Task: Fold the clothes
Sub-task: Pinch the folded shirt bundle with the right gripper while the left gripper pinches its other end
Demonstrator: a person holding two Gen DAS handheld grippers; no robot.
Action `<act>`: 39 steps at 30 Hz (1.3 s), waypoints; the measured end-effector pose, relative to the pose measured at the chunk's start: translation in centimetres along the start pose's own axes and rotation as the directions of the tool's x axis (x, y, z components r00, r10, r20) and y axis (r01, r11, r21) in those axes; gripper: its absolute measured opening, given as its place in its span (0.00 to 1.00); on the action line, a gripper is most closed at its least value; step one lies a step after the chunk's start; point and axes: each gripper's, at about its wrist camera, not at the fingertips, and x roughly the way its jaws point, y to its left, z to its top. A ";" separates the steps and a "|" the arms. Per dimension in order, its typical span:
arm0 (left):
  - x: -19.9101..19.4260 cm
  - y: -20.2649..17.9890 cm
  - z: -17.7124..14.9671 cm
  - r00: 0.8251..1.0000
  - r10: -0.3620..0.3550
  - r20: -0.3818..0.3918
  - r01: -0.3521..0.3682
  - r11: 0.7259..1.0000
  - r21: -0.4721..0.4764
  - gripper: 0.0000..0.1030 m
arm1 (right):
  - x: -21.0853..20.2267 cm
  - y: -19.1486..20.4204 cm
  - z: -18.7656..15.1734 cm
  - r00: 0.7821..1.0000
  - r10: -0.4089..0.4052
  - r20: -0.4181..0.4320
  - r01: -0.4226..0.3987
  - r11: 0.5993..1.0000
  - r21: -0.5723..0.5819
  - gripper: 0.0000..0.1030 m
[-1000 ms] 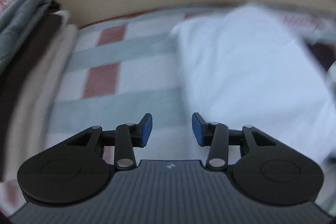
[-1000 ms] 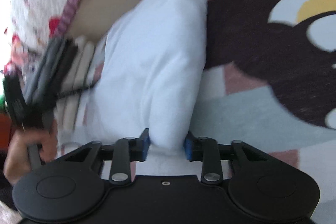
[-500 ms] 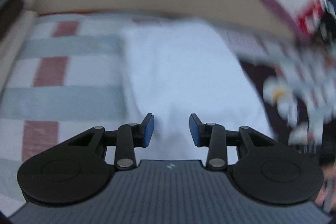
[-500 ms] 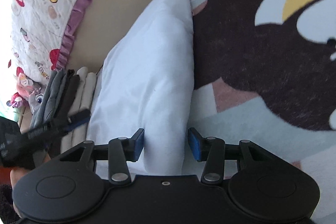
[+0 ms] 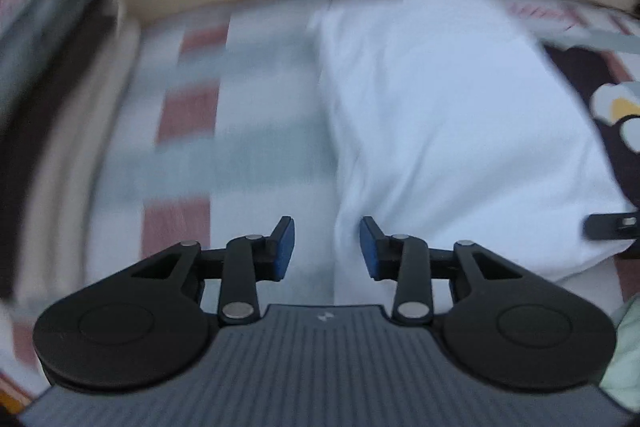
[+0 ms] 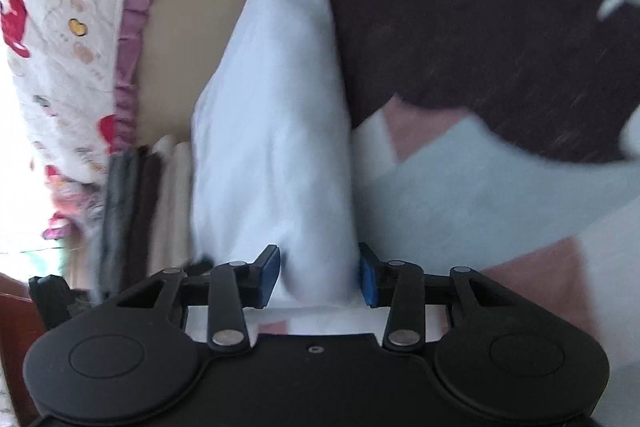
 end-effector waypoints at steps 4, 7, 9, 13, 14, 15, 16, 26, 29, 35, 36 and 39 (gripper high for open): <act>-2.9 -1.9 0.6 0.979 -0.123 0.164 0.104 0.988 0.117 0.58 | -0.3 1.3 0.3 0.999 -0.002 0.053 0.007 0.996 -0.084 0.18; -4.0 -4.3 0.4 0.956 -0.191 0.223 0.133 0.958 0.253 0.66 | -1.7 4.1 0.8 0.992 0.095 0.089 -0.081 0.985 -0.151 0.18; -4.2 -6.4 0.0 0.949 -0.209 0.234 0.114 0.925 0.363 0.71 | -2.8 5.6 1.4 0.980 0.166 0.109 -0.146 0.974 -0.173 0.18; -4.6 -10.3 -1.0 0.934 -0.270 0.233 0.120 0.853 0.508 0.81 | -4.1 7.4 2.4 0.971 0.201 0.131 -0.168 0.960 -0.225 0.17; -4.5 -11.3 -1.1 0.934 -0.289 0.212 0.139 0.837 0.529 0.81 | -4.1 7.4 2.6 0.970 0.207 0.131 -0.175 0.960 -0.220 0.17; -4.3 -12.1 -1.2 0.937 -0.294 0.189 0.149 0.825 0.546 0.81 | -4.0 7.4 2.7 0.969 0.211 0.131 -0.181 0.960 -0.213 0.17; -4.0 -12.9 -1.3 0.941 -0.296 0.166 0.157 0.813 0.561 0.82 | -4.0 7.4 2.8 0.967 0.219 0.129 -0.190 0.960 -0.204 0.17; -0.8 -10.0 1.9 0.977 -0.132 0.166 0.089 0.965 0.245 0.18 | -3.5 8.0 3.7 0.973 0.230 0.008 -0.229 0.968 -0.100 0.22; -1.6 -8.3 2.4 0.975 -0.110 0.192 0.073 0.979 0.190 0.15 | -4.9 7.3 4.8 0.970 0.239 0.039 -0.238 0.971 -0.027 0.46; -2.9 -6.1 3.1 0.965 -0.126 0.230 0.104 0.989 0.106 0.15 | -3.8 3.7 9.6 0.982 0.154 0.106 -0.169 0.973 0.158 0.86; -2.8 -5.9 3.2 0.965 -0.134 0.226 0.114 0.989 0.099 0.15 | -2.7 3.3 10.4 0.981 0.166 0.099 -0.182 0.965 0.188 0.86; -2.5 -5.6 3.4 0.965 -0.146 0.216 0.130 0.988 0.085 0.15 | 0.9 3.0 12.7 0.974 0.213 0.070 -0.224 0.946 0.236 0.86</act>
